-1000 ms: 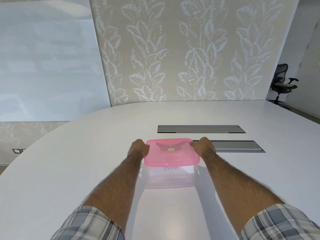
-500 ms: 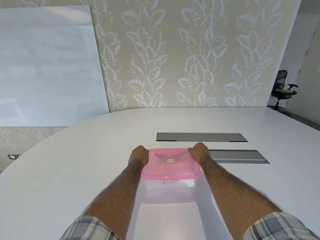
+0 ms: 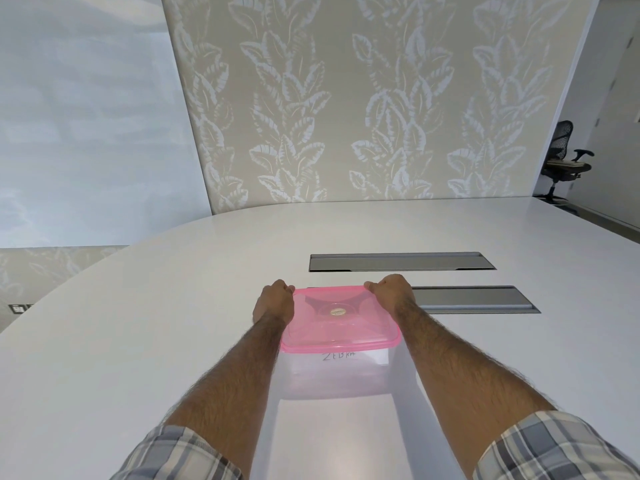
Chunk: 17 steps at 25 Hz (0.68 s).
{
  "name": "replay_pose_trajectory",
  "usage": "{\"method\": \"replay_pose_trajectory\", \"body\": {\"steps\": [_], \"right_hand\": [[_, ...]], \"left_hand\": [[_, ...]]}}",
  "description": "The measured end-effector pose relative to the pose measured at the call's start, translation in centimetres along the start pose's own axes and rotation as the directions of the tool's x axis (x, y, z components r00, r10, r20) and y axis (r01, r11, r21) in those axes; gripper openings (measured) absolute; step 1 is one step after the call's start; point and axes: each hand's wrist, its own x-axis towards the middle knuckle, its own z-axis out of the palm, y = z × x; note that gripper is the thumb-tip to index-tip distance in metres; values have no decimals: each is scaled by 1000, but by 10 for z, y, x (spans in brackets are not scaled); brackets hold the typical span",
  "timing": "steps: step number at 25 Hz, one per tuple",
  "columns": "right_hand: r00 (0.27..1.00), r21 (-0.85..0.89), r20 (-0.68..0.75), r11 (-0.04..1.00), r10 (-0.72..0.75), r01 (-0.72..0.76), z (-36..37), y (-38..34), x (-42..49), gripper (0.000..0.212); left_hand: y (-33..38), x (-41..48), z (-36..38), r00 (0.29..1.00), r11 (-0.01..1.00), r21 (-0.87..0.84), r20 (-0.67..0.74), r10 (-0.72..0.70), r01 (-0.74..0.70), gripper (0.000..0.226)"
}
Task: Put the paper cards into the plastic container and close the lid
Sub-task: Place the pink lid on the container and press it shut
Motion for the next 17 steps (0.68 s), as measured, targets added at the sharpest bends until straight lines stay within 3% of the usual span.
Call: {"method": "replay_pose_trajectory", "body": {"steps": [8,17], "right_hand": [[999,147,40,989,29,-34,3,4,10,40],[998,74,49,997,28,-32,6,2,28,30]], "left_hand": [[0,8,2,1000,1000,-17,23,7,-7,32],[4,12,-4,999,1000,-22,48,12,-11,42]]}}
